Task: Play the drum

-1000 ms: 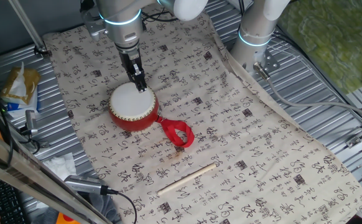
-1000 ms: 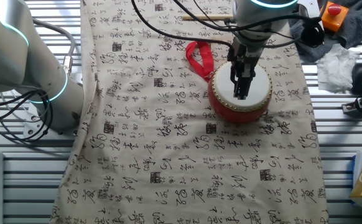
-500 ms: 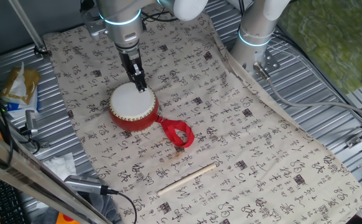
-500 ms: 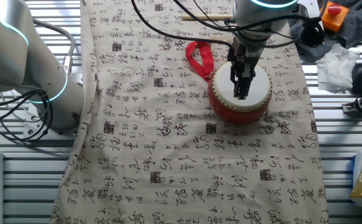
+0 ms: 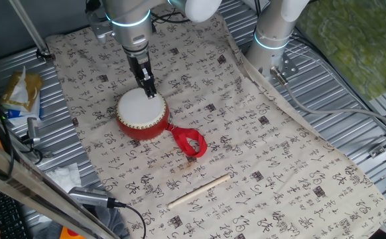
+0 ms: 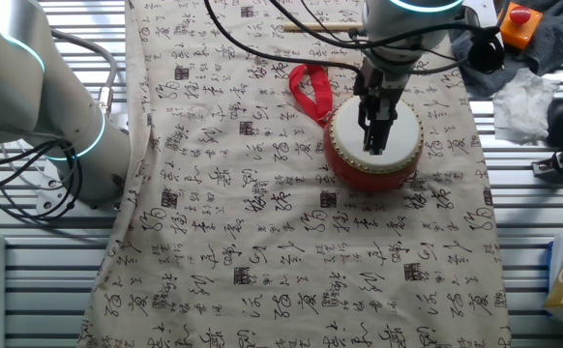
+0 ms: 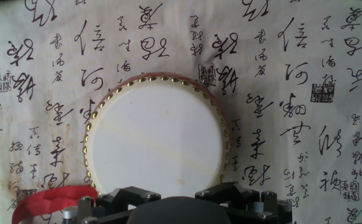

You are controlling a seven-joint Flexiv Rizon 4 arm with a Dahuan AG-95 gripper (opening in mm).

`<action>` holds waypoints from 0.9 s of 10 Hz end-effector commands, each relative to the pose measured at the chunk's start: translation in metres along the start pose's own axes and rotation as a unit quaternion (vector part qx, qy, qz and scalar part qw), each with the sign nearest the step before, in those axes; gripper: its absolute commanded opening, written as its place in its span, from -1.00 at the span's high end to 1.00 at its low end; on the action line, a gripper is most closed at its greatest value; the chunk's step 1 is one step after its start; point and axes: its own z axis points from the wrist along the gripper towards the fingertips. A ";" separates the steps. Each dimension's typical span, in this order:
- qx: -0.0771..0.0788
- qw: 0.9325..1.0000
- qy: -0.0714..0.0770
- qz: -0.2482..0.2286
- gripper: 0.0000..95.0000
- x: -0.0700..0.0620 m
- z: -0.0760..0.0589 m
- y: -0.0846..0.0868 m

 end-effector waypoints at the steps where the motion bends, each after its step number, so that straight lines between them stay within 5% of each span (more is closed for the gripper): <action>1: 0.000 1.000 0.000 0.000 -1.00 0.000 0.000 0.000; 2: -0.014 0.999 -0.036 -0.015 1.00 0.000 0.000 0.000; 9: -0.014 0.999 -0.036 -0.016 1.00 0.000 0.000 0.000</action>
